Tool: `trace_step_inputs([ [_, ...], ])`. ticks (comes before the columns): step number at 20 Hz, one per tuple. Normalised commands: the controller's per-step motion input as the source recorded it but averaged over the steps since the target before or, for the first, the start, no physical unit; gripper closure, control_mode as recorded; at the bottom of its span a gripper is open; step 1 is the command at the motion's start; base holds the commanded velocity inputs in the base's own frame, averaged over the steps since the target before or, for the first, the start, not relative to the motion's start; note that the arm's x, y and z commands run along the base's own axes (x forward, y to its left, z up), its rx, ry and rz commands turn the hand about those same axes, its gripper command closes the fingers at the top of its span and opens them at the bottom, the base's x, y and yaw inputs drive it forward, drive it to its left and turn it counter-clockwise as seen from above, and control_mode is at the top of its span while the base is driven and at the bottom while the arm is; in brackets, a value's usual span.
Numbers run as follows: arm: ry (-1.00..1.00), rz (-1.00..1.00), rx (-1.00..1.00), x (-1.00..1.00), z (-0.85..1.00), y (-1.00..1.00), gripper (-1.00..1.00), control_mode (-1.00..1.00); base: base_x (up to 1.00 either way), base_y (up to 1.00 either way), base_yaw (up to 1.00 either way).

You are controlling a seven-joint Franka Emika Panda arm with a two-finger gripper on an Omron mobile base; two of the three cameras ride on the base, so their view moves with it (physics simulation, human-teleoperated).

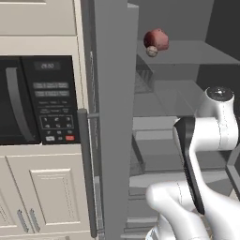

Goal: Pick the egg and butter from the fridge and place them by the bowl for mixing.

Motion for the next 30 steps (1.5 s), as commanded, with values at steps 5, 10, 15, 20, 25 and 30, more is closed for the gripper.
trace_step_inputs([
  [5,0.00,0.00,0.00,0.00,0.00,0.00,-1.00,1.00,0.54,0.00,0.00],
  [10,0.00,0.00,0.00,0.00,0.00,0.00,-1.00,1.00,0.40,0.00,0.00],
  [15,0.00,0.00,0.00,0.00,0.00,0.00,-1.00,1.00,0.01,0.00,0.00],
  [20,0.00,0.00,0.00,0.00,0.00,0.00,-1.00,1.00,0.00,0.00,0.00],
  [25,-0.11,0.06,0.00,-0.07,0.06,0.00,-1.00,-1.00,0.00,0.00,0.00],
  [30,-0.34,0.22,-0.03,-0.02,0.58,0.02,-1.00,-1.00,0.00,0.00,0.00],
])
